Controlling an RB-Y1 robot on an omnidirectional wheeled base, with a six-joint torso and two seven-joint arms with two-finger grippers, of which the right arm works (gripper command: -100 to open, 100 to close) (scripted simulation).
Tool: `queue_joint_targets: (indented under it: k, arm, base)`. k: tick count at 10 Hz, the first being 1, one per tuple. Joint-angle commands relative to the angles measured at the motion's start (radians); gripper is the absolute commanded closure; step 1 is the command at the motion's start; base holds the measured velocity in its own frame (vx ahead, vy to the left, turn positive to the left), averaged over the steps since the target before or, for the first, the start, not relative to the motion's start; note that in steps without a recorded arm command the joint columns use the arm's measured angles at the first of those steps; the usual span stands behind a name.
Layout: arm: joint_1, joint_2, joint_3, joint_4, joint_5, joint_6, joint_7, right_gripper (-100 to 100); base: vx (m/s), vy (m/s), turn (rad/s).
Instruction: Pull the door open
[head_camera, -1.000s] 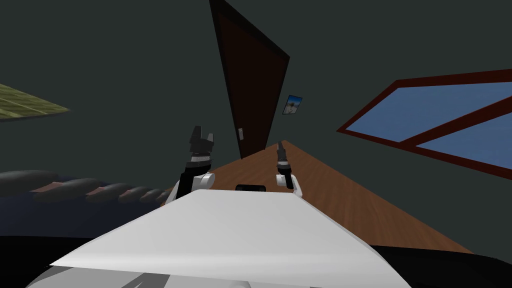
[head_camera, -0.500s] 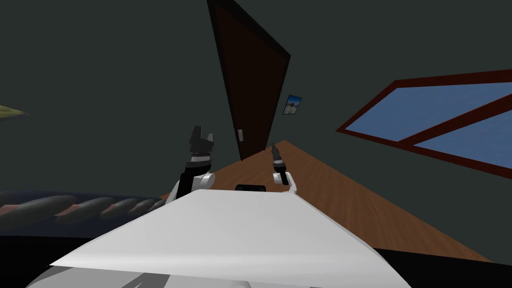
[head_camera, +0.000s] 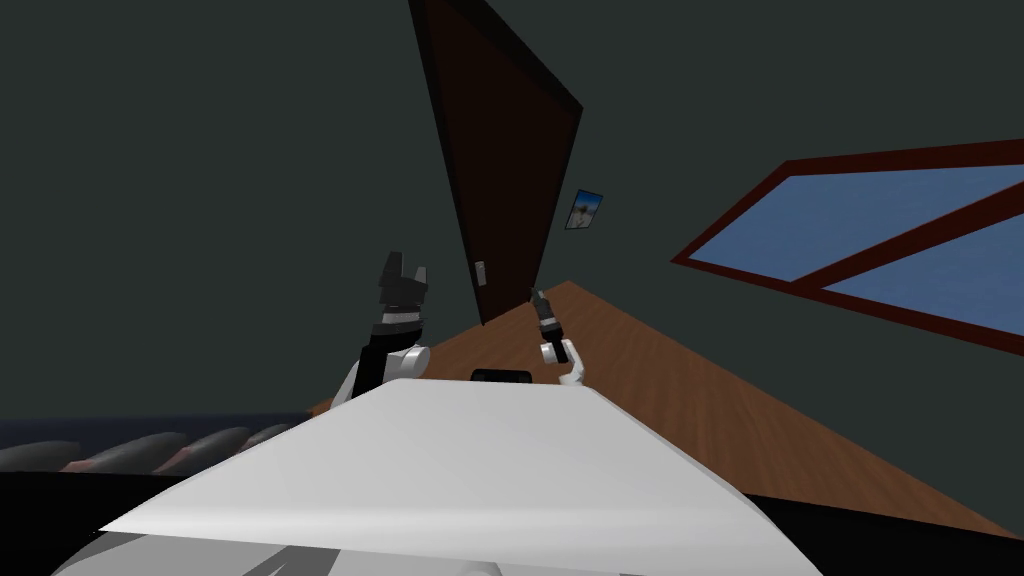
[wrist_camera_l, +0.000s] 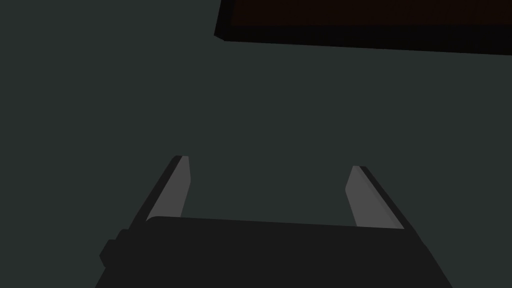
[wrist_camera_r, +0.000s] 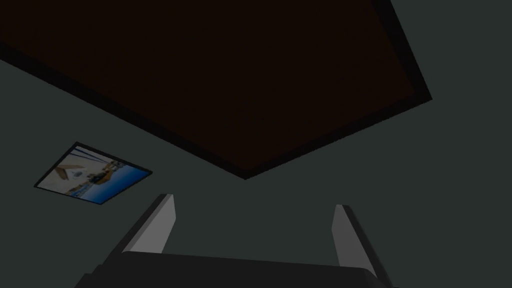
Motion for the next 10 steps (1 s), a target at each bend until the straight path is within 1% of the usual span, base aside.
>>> queue_joint_targets:
  k: [1,10]
  arm:
    - [-0.024,0.000,0.016,0.040,0.024,0.003,0.031,-100]
    - [-0.169,-0.002,0.089,0.274,0.146,0.001,0.180,-100]
  base:
    - [0.091,0.076,-0.048]
    - [0.091,0.081,-0.052]
